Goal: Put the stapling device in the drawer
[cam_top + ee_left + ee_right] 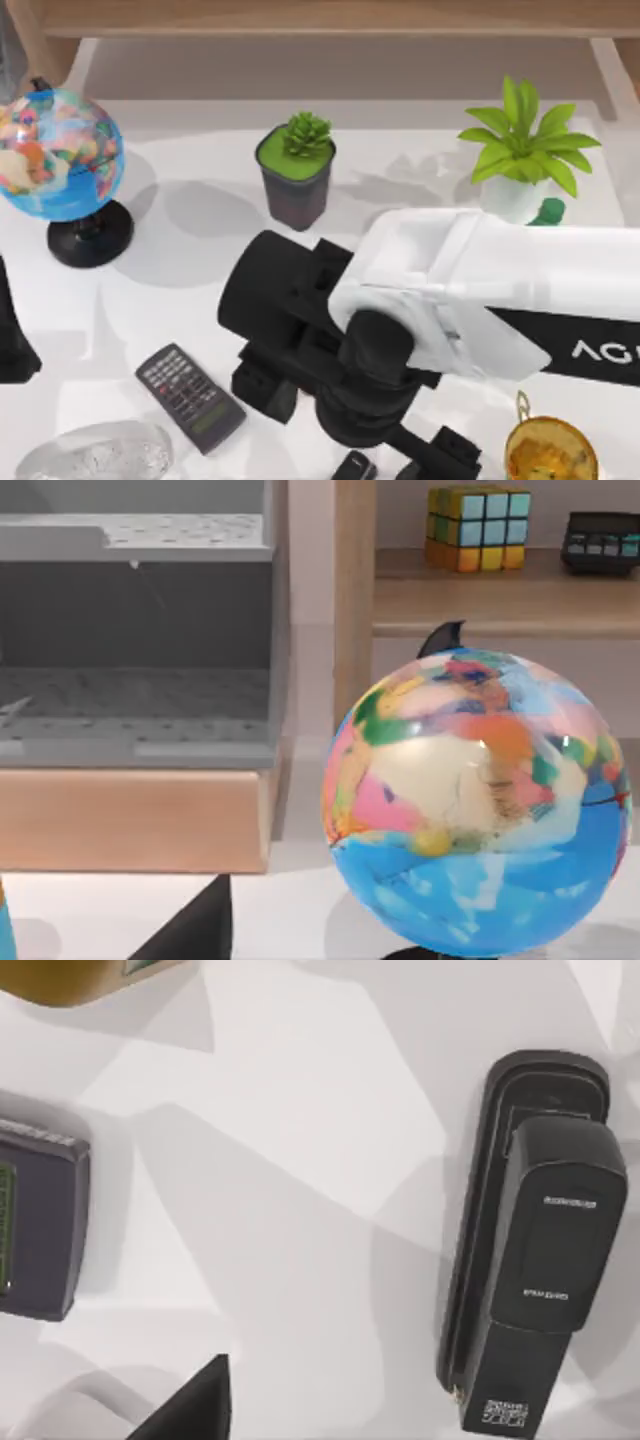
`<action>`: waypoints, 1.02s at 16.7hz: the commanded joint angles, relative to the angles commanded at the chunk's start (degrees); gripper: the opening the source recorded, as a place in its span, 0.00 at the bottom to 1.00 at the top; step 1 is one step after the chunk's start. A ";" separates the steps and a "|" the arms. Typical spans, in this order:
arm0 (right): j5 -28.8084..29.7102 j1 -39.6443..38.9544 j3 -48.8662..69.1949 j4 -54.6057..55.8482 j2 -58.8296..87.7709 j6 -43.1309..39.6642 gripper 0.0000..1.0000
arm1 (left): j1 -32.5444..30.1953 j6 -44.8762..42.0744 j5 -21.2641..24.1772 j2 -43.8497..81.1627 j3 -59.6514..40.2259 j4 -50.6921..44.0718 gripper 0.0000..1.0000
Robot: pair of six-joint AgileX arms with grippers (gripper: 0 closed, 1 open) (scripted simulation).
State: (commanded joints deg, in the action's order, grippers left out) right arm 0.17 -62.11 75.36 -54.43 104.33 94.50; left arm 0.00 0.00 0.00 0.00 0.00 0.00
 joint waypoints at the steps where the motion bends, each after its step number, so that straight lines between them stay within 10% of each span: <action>1: -0.05 -0.88 1.03 -1.19 2.43 2.22 1.00 | 0.00 0.00 0.00 0.00 0.00 0.00 1.00; 17: -0.07 -9.68 -2.86 1.67 5.43 13.48 1.00 | 0.00 0.00 0.00 0.00 0.00 0.00 1.00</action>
State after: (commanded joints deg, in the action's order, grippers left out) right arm 0.09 -71.78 72.50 -52.76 109.76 107.98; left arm 0.00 0.00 0.00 0.00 0.00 0.00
